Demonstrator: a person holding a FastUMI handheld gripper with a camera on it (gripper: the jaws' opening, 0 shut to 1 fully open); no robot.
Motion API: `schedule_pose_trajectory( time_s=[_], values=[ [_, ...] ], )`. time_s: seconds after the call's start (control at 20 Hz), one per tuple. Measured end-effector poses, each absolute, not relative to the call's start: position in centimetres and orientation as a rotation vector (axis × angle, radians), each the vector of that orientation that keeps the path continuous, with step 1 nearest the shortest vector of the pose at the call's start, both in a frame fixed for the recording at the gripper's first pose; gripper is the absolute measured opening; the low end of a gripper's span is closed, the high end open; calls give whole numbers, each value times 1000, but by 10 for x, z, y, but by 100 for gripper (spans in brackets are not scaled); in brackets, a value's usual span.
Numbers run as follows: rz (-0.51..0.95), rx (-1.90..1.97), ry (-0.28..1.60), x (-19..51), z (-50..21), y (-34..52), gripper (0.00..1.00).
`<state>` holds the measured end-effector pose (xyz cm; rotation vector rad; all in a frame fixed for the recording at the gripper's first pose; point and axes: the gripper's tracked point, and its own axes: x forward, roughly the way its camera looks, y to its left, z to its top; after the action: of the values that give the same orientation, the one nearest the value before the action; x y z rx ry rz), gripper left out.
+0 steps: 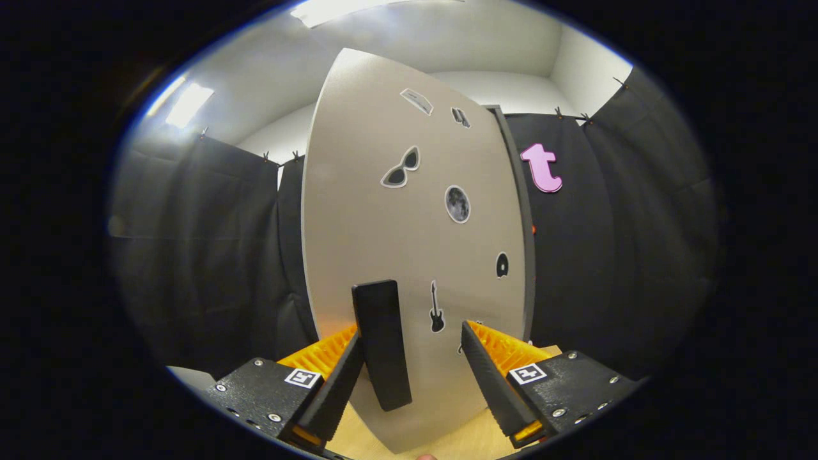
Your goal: Open the shoe cabinet door, grab the shoes and put them into the shoe cabinet, then close the shoe cabinet door.
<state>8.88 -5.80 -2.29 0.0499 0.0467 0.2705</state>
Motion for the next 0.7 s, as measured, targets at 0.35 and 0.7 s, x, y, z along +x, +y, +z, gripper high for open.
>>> schedule_pose_trajectory(
  time_s=[0.35,0.7],
  values=[
    [299,-12,45,131,-27,-14,96],
    [291,4,51,167,-34,22,96]
  ],
)
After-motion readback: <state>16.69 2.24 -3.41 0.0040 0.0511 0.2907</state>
